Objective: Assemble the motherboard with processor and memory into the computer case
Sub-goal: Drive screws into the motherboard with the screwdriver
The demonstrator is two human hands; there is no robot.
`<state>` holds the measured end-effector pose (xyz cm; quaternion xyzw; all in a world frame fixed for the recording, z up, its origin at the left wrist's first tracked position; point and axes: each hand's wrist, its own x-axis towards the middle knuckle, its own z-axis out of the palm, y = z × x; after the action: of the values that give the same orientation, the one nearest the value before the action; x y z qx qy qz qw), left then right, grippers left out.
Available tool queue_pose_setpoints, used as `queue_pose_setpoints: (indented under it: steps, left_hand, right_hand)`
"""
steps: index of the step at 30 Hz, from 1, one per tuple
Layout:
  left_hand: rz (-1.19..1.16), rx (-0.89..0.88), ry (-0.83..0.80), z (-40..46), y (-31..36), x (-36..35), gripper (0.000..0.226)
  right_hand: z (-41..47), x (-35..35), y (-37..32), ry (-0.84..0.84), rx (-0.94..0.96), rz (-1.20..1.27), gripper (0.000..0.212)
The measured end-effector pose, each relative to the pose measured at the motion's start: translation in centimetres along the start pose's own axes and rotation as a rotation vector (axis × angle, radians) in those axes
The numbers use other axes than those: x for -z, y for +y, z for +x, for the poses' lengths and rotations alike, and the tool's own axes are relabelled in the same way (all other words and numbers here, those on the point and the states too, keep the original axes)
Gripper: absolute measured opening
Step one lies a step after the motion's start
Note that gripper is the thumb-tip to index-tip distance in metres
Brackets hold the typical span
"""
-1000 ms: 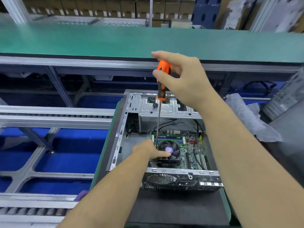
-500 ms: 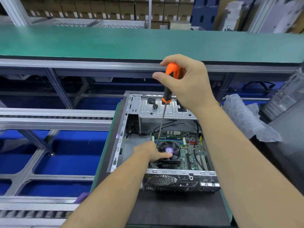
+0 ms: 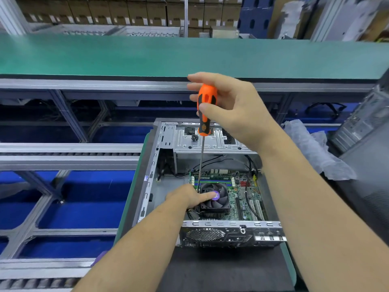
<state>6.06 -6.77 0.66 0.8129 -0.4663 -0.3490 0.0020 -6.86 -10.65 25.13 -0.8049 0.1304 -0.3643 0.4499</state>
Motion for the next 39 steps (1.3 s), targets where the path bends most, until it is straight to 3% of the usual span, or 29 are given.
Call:
queue_pose_setpoints:
  steps: [2,7,12,14,17,19,22,23,27,29,33,37,39]
  left_hand:
    - [-0.012,-0.001,-0.005,-0.1,0.0,0.1,0.14]
    - [-0.041,0.003,-0.004,-0.1,-0.2,0.0,0.139]
    - [-0.035,0.013,-0.008,0.1,-0.2,0.0,0.11]
    - [-0.035,0.022,-0.001,0.0,-0.2,0.0,0.109]
    - [-0.032,0.028,-0.006,-0.1,-0.1,0.0,0.113]
    - [-0.025,0.036,-0.003,-0.1,-0.1,0.0,0.107]
    - [-0.029,0.046,-0.012,0.0,-0.1,0.2,0.102]
    - [-0.028,0.05,-0.018,0.0,-0.1,0.2,0.102]
    - [-0.024,0.061,-0.026,0.1,-0.3,0.2,0.109]
    - [-0.033,0.068,-0.02,0.2,-0.4,0.2,0.116]
    - [-0.048,0.069,-0.018,0.3,-0.3,0.3,0.124]
    - [-0.05,0.07,-0.009,0.1,-0.4,0.3,0.139]
    - [-0.055,0.073,0.006,0.2,-0.4,0.2,0.143]
  right_hand:
    - [0.2,0.0,0.0,0.01,0.011,-0.021,0.036]
    - [0.4,0.3,0.7,0.241,0.031,-0.239,0.021]
    - [-0.5,-0.1,0.5,-0.011,0.029,0.095,0.045]
    - [-0.1,-0.6,0.4,0.067,0.046,0.075,0.037]
    - [0.5,-1.5,0.8,0.252,0.052,-0.161,0.029]
    - [0.5,-1.7,0.9,0.198,0.061,-0.17,0.035]
    - [0.1,-1.8,0.8,-0.002,0.081,0.024,0.046]
    - [0.2,-1.9,0.8,0.014,0.094,0.042,0.045]
    - [0.8,-2.2,1.5,0.257,0.111,-0.234,0.03]
    - [0.7,-2.1,1.6,0.205,0.09,-0.214,0.035]
    - [0.4,-1.7,1.2,0.01,0.085,0.051,0.046]
    - [0.9,-2.0,1.6,0.256,0.119,-0.248,0.028]
    - [0.8,-1.8,1.8,0.321,0.116,-0.339,0.03]
